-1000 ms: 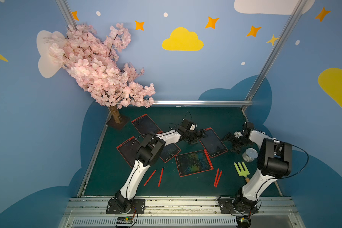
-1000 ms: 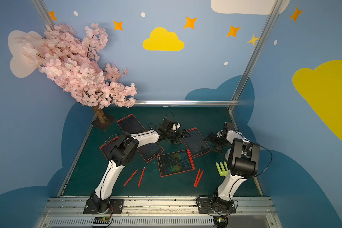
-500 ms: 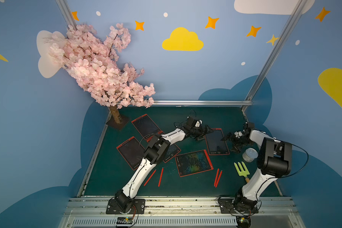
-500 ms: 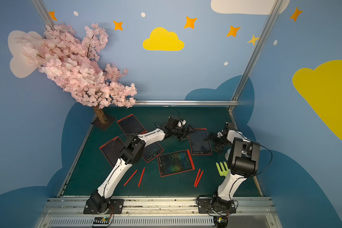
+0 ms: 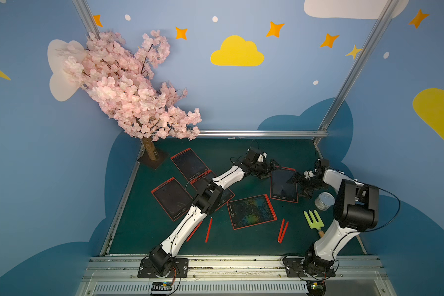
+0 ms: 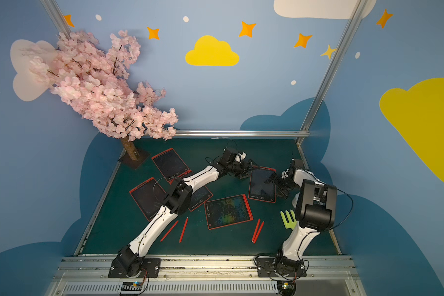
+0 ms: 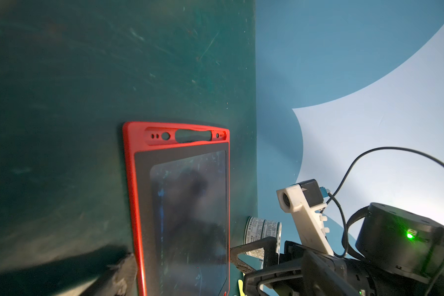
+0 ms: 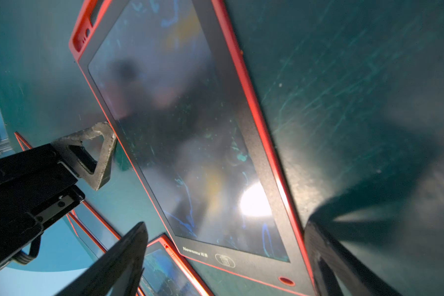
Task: Place the stylus back onto the writing tablet
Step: Move the writing tablet to the center of the board.
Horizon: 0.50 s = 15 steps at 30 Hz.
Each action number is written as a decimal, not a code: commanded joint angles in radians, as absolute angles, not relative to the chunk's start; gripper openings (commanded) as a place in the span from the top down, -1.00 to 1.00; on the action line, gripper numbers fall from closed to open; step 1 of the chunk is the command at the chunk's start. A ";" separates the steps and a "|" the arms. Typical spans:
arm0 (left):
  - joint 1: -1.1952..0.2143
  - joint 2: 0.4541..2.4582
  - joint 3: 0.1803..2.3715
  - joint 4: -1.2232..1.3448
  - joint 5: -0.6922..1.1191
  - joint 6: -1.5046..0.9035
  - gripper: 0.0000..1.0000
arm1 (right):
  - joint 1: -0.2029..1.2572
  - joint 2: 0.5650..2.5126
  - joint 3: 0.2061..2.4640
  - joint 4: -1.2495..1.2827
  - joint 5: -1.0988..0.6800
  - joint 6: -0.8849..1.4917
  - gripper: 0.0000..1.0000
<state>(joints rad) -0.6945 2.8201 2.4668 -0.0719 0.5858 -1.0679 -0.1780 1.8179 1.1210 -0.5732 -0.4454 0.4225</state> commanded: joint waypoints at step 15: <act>-0.623 2.736 2.450 -0.165 0.609 -0.959 -0.99 | 0.028 1.864 1.087 -0.545 -0.503 0.523 -0.85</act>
<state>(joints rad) -0.6403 2.8117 2.4695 -0.1173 0.6071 -1.0111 -0.0002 1.8198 1.1114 -0.5308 -0.4812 0.4908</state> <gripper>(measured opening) 0.994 0.924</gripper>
